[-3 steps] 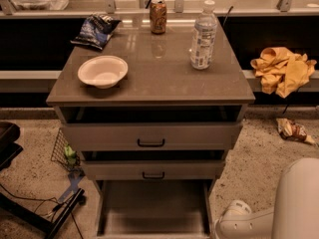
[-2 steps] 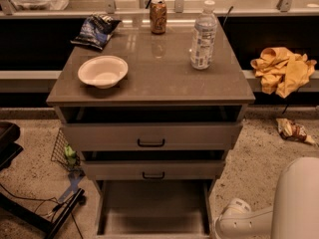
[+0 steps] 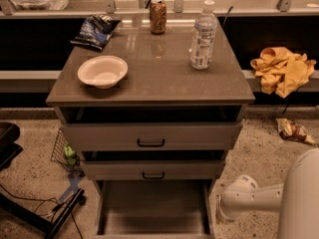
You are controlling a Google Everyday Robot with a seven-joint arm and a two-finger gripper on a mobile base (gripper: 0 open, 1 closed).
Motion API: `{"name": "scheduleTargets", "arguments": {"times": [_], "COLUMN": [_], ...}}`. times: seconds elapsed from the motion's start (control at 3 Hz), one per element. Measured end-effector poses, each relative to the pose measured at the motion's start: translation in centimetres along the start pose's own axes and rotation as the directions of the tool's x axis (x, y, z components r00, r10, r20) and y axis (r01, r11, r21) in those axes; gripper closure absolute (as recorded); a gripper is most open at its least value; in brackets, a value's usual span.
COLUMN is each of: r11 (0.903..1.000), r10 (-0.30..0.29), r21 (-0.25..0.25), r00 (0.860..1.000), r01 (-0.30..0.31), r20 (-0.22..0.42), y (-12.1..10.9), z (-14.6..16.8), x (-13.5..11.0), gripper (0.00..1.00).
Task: Open bottom drawer
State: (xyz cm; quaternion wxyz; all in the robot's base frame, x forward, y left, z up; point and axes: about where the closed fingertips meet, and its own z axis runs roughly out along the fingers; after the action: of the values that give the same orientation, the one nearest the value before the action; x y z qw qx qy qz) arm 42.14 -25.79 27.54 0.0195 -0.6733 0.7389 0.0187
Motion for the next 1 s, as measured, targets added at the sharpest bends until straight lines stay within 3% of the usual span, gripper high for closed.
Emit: {"name": "scheduleTargets", "arguments": {"times": [0.33,0.67,1.0], "r11": [0.9989,0.9941,0.9885], "r10": [0.045,0.103,0.131], "r21": [-0.009,0.011,0.026], "r00": [0.998,0.973,0.931], "r01": [-0.045,-0.108,-0.149], "r20": [0.035,0.205,0.342], "y": [-2.9,-4.7,-4.0], "z": [-2.7,-1.7,1.2], "x": [0.9,1.4,2.0], "gripper": [1.00,1.00,1.00]}}
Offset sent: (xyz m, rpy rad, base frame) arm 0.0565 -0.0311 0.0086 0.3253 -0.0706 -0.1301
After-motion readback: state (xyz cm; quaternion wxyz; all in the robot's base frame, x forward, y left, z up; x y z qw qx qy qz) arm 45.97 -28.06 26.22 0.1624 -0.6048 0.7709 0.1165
